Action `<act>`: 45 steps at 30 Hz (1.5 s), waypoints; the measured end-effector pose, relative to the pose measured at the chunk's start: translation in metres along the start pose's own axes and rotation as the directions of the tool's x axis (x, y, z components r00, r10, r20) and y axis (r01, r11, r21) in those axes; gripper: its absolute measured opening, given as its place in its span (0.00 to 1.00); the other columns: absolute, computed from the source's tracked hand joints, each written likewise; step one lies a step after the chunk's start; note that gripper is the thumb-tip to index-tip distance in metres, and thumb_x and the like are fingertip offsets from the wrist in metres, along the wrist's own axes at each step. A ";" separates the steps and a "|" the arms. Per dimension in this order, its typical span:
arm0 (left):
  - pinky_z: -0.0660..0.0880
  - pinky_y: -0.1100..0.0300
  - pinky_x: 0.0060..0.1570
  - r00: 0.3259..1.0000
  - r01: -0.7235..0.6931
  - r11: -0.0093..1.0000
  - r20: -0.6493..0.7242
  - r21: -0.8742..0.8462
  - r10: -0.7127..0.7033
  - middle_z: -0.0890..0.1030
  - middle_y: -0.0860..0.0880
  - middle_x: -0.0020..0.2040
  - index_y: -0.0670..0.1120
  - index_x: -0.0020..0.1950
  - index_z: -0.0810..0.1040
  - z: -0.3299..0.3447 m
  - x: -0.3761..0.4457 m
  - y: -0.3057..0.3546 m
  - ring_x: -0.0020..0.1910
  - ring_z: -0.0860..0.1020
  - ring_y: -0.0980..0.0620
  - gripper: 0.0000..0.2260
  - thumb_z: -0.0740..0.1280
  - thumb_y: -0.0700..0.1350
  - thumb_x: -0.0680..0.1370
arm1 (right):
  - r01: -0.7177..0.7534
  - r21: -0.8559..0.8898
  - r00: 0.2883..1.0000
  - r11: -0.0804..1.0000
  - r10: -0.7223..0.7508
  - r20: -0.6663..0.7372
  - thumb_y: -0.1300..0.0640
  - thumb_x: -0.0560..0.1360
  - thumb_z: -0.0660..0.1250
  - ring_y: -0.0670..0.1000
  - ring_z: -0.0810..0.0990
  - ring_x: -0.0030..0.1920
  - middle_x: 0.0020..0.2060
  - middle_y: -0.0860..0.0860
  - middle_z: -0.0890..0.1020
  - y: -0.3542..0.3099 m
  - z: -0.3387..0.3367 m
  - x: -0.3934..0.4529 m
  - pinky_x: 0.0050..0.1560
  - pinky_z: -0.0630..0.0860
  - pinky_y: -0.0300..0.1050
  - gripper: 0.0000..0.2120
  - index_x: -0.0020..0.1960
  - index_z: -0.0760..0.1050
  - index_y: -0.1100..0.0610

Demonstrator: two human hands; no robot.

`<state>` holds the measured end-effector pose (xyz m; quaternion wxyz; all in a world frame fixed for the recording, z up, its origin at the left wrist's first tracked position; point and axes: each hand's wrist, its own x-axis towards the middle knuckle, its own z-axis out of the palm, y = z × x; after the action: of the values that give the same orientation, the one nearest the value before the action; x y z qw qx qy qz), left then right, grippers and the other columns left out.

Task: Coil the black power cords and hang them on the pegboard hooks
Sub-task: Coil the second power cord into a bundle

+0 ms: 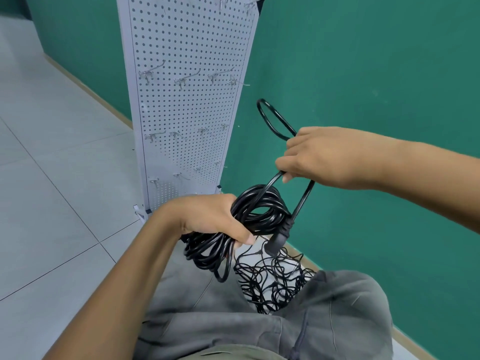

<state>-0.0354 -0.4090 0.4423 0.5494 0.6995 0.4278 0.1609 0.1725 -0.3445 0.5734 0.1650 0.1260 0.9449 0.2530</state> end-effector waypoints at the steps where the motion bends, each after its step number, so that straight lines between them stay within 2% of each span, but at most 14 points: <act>1: 0.77 0.58 0.40 1.000 0.000 1.000 0.024 0.012 0.000 0.81 0.48 0.32 0.42 0.36 0.80 0.000 -0.002 0.002 0.33 0.79 0.50 0.11 0.72 0.37 0.78 | 0.045 -0.029 0.995 0.999 -0.048 -0.091 0.50 0.86 0.51 0.55 0.75 0.43 0.38 0.48 0.78 0.002 0.003 0.001 0.56 0.70 0.48 0.15 0.45 0.71 0.52; 5: 0.79 0.58 0.41 0.995 -0.013 0.999 0.099 0.038 0.009 0.81 0.46 0.34 0.40 0.38 0.80 0.004 -0.004 0.009 0.33 0.81 0.49 0.10 0.71 0.37 0.79 | 0.089 -0.254 0.978 0.963 -0.133 -0.162 0.48 0.86 0.46 0.60 0.78 0.55 0.42 0.52 0.78 0.020 0.015 0.010 0.72 0.65 0.55 0.21 0.46 0.73 0.56; 8: 0.80 0.56 0.41 0.993 -0.054 0.998 0.108 0.016 0.052 0.80 0.44 0.34 0.37 0.39 0.79 0.007 -0.004 0.011 0.33 0.81 0.47 0.09 0.71 0.35 0.79 | 0.091 -0.287 0.981 0.954 -0.136 -0.141 0.46 0.86 0.42 0.60 0.77 0.63 0.47 0.53 0.80 0.029 0.021 0.013 0.72 0.63 0.54 0.25 0.48 0.73 0.57; 14: 0.79 0.51 0.44 0.976 -0.189 0.979 0.093 -0.077 0.196 0.79 0.45 0.33 0.41 0.38 0.76 0.009 -0.006 0.018 0.33 0.80 0.45 0.11 0.70 0.32 0.79 | 0.037 -0.164 0.956 0.986 -0.083 -0.280 0.45 0.87 0.43 0.59 0.78 0.49 0.37 0.51 0.78 0.024 0.035 0.020 0.70 0.63 0.54 0.26 0.46 0.73 0.56; 17: 0.79 0.57 0.38 0.978 -0.199 0.974 0.050 -0.104 0.205 0.79 0.47 0.31 0.33 0.41 0.75 0.011 -0.009 0.022 0.32 0.80 0.47 0.08 0.69 0.31 0.79 | 0.049 -0.131 0.939 0.990 -0.090 -0.333 0.53 0.88 0.45 0.59 0.76 0.43 0.37 0.52 0.76 0.016 0.049 0.028 0.70 0.67 0.55 0.20 0.48 0.72 0.56; 20: 0.79 0.57 0.38 0.965 -0.260 0.955 -0.003 -0.142 0.262 0.78 0.46 0.32 0.34 0.41 0.75 0.011 -0.011 0.025 0.33 0.79 0.46 0.07 0.69 0.31 0.79 | 0.075 -0.032 0.935 0.997 -0.082 -0.345 0.62 0.82 0.58 0.58 0.75 0.43 0.38 0.51 0.76 0.013 0.061 0.029 0.67 0.70 0.54 0.05 0.51 0.72 0.56; 24: 0.80 0.51 0.41 0.954 -0.301 0.934 -0.068 -0.193 0.293 0.78 0.43 0.34 0.35 0.44 0.76 0.010 -0.012 0.027 0.34 0.79 0.43 0.05 0.70 0.31 0.79 | -0.014 0.197 0.950 0.980 0.075 -0.303 0.61 0.79 0.61 0.55 0.74 0.41 0.37 0.49 0.78 0.013 0.065 0.024 0.59 0.70 0.48 0.05 0.48 0.75 0.57; 27: 0.80 0.51 0.42 0.933 -0.359 0.906 -0.120 -0.225 0.340 0.78 0.43 0.34 0.33 0.45 0.75 0.011 -0.011 0.029 0.34 0.79 0.45 0.05 0.69 0.30 0.79 | -0.155 0.515 0.936 0.843 0.292 -0.195 0.61 0.79 0.63 0.49 0.71 0.38 0.33 0.45 0.75 0.002 0.058 0.020 0.47 0.68 0.36 0.10 0.38 0.72 0.53; 30: 0.79 0.54 0.40 0.893 -0.446 0.849 -0.202 -0.282 0.402 0.76 0.40 0.34 0.31 0.44 0.74 0.014 -0.009 0.030 0.32 0.78 0.46 0.05 0.68 0.30 0.79 | -0.183 0.694 0.899 0.696 0.403 -0.168 0.63 0.80 0.64 0.51 0.74 0.38 0.36 0.46 0.77 -0.013 0.059 0.021 0.40 0.72 0.43 0.09 0.41 0.74 0.55; 33: 0.78 0.57 0.36 0.867 -0.494 0.748 -0.319 -0.443 0.384 0.72 0.42 0.33 0.35 0.44 0.75 0.014 -0.006 0.027 0.30 0.74 0.48 0.05 0.66 0.31 0.80 | -0.179 0.556 0.921 0.812 0.338 -0.197 0.46 0.79 0.57 0.56 0.80 0.49 0.49 0.53 0.83 -0.025 0.066 0.024 0.53 0.75 0.50 0.18 0.53 0.78 0.58; 36: 0.77 0.58 0.34 0.863 -0.495 0.687 -0.388 -0.531 0.322 0.73 0.46 0.32 0.41 0.43 0.77 0.012 -0.001 0.021 0.29 0.74 0.50 0.05 0.68 0.35 0.79 | -0.169 0.566 0.917 0.807 0.339 -0.209 0.34 0.76 0.57 0.53 0.78 0.44 0.44 0.51 0.81 -0.033 0.073 0.021 0.52 0.71 0.44 0.24 0.56 0.74 0.53; 40: 0.73 0.60 0.33 0.888 -0.454 0.628 -0.382 -0.632 0.257 0.73 0.50 0.30 0.41 0.47 0.77 0.016 0.005 0.017 0.28 0.72 0.54 0.02 0.68 0.39 0.77 | -0.156 0.445 0.918 0.882 0.296 -0.265 0.42 0.76 0.57 0.52 0.71 0.31 0.32 0.49 0.74 -0.039 0.079 0.020 0.43 0.64 0.43 0.13 0.47 0.53 0.44; 42: 0.73 0.59 0.34 0.897 -0.440 0.620 -0.356 -0.650 0.264 0.73 0.49 0.31 0.42 0.45 0.78 0.020 0.008 0.017 0.28 0.72 0.53 0.02 0.69 0.39 0.77 | -0.216 0.348 0.938 0.912 0.293 -0.187 0.45 0.75 0.53 0.57 0.76 0.36 0.35 0.53 0.78 -0.034 0.085 0.020 0.50 0.72 0.50 0.07 0.46 0.57 0.48; 45: 0.74 0.60 0.34 0.904 -0.428 0.603 -0.327 -0.674 0.276 0.73 0.49 0.31 0.42 0.45 0.78 0.024 0.010 0.019 0.28 0.73 0.54 0.02 0.69 0.39 0.77 | -0.248 0.287 0.951 0.925 0.289 -0.108 0.38 0.76 0.50 0.57 0.78 0.42 0.40 0.53 0.81 -0.028 0.085 0.014 0.57 0.72 0.52 0.17 0.48 0.68 0.50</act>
<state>-0.0051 -0.4173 0.4486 0.6960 0.4725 0.2305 0.4890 0.1871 -0.3262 0.4859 0.0392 0.2567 0.9539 0.1507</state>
